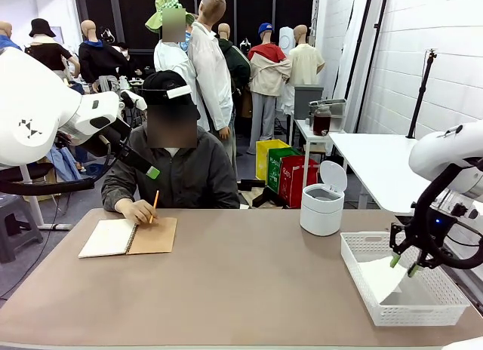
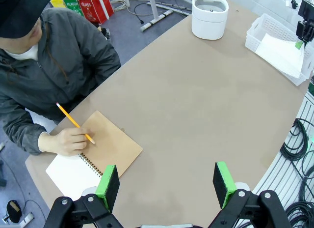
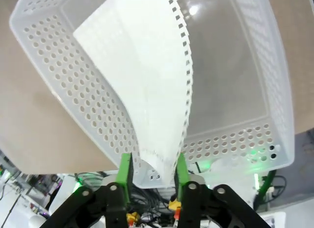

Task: Sort the paper based on its condition.
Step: If a person hands you a paper, place it in the Organizing basket , and if it's crumpled, put it in the Trash can.

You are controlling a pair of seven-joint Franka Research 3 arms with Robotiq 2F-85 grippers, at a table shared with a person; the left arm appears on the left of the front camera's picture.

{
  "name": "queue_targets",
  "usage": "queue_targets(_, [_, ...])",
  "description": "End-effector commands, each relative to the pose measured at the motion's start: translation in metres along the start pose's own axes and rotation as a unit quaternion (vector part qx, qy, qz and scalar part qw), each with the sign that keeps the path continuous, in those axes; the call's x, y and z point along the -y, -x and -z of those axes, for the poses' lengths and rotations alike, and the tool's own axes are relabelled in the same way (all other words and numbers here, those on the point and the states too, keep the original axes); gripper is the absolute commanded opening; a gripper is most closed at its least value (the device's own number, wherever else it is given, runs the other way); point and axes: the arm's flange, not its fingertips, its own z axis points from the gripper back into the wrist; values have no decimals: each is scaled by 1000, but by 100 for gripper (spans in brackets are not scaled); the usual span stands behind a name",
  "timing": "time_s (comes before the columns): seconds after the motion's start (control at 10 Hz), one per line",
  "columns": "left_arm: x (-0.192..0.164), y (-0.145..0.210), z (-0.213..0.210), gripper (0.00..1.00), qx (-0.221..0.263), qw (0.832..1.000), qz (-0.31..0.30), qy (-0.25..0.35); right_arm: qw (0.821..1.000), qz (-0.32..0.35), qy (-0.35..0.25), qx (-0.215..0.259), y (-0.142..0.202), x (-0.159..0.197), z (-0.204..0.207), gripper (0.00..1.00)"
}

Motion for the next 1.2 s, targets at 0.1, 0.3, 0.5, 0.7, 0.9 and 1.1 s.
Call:
queue_targets(0.1, [-2,-1,-1,100,-1,1000,-1,3,998,16,53,31,5,-8,-2,100])
queue_targets(0.3, [-2,-1,-1,100,-1,1000,-1,3,996,19,68,47,5,-15,-13,100])
queue_targets(0.5, [-2,-1,-1,100,-1,1000,-1,3,994,17,80,68,7,-24,-28,100])
queue_targets(0.7, [-2,-1,-1,100,-1,1000,-1,3,993,14,87,73,9,-29,-33,100])
queue_targets(0.9, [-2,-1,-1,100,-1,1000,-1,3,993,12,82,85,11,-33,-32,100])
queue_targets(1.1, [-2,-1,-1,100,-1,1000,-1,3,995,1,71,69,8,-26,-34,100])
